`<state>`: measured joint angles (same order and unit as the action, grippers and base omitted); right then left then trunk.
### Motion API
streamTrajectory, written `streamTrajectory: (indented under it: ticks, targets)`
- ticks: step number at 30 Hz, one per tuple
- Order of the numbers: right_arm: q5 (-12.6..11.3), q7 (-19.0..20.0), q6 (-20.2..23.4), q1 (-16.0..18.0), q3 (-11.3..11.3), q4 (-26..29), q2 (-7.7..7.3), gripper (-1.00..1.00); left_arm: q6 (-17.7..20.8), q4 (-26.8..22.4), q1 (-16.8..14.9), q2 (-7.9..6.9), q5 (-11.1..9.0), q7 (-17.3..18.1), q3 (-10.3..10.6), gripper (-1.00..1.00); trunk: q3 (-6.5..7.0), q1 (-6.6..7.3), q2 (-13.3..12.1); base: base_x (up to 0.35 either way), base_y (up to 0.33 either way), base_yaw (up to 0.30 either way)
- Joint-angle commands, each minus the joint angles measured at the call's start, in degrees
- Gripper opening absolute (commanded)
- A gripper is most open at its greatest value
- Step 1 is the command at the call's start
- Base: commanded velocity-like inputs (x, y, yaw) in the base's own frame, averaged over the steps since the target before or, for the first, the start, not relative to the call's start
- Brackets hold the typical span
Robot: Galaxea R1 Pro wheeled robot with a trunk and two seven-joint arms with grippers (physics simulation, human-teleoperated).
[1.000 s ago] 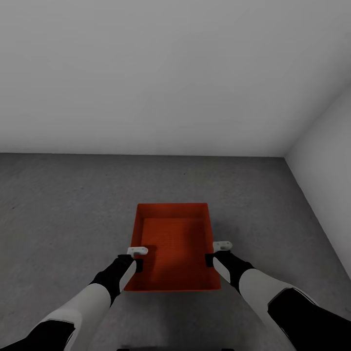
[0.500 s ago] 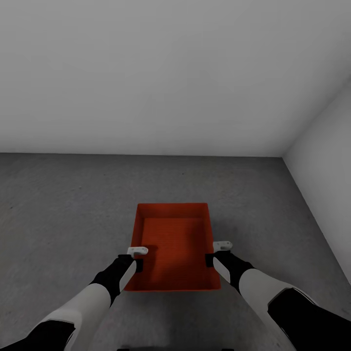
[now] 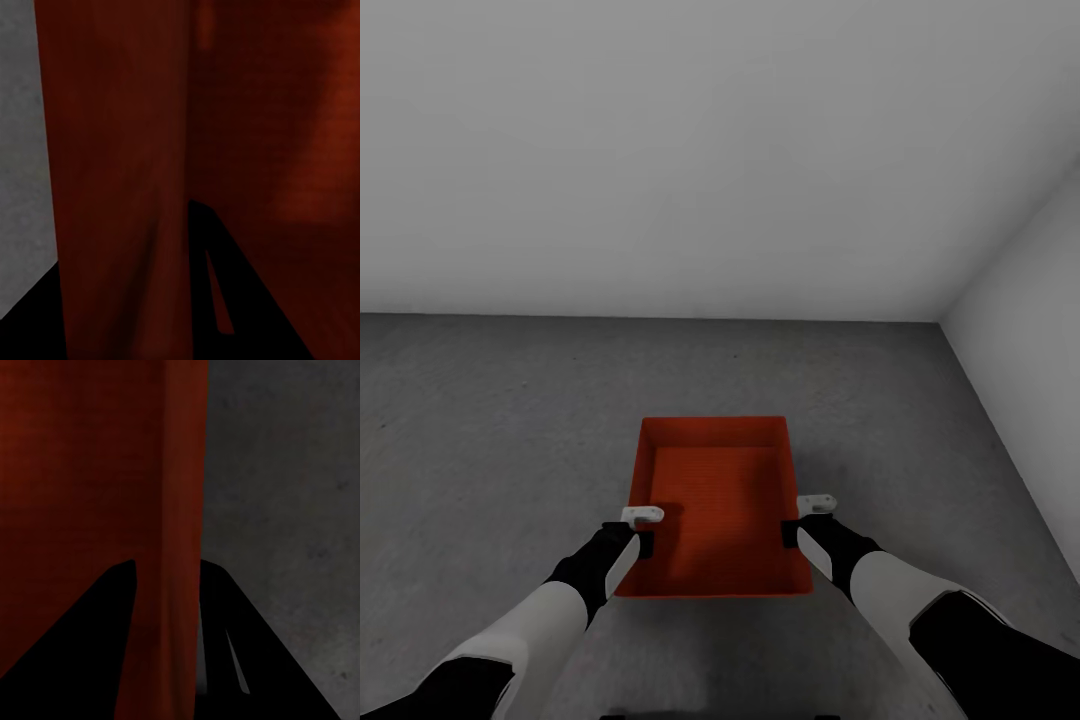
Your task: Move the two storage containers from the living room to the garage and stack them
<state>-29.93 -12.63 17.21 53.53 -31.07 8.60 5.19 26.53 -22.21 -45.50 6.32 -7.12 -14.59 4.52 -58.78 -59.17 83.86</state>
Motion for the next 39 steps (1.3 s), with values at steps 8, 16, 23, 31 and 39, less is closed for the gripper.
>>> streamTrajectory:
  ticks: [8,16,23,31,39]
  targets:
    - [-3.12,-0.12,0.28,0.0,-1.54,0.02,-0.04,-1.0,0.19,-0.29,-0.03,-0.1,-0.22,-0.61,1.14,-1.0,-0.93,-1.1,2.03,0.0,0.0,0.0]
    - [-3.12,-0.12,0.28,0.0,-1.54,0.02,-0.07,-1.0,0.19,-0.29,-0.03,-0.14,-0.18,-0.61,1.13,-1.0,-1.11,-1.32,2.43,0.0,0.0,0.0]
    - [-3.12,-0.12,0.28,0.0,-1.54,0.02,-0.04,-1.0,0.19,-0.29,-0.03,-0.16,-0.22,-0.61,1.11,-1.0,-2.37,-2.85,5.23,0.0,0.0,0.0]
    - [-3.12,-0.12,0.28,0.0,-1.55,0.02,-0.01,-1.0,0.19,-0.29,-0.03,-0.11,-0.18,-0.61,1.12,-1.0,-2.91,-3.51,6.44,0.0,0.0,0.0]
    - [-3.12,-0.12,0.28,0.0,-1.54,0.02,-0.05,-1.0,0.19,-0.29,-0.03,-0.08,-0.18,-0.61,1.11,-1.0,-2.91,-3.51,6.44,0.0,0.0,0.0]
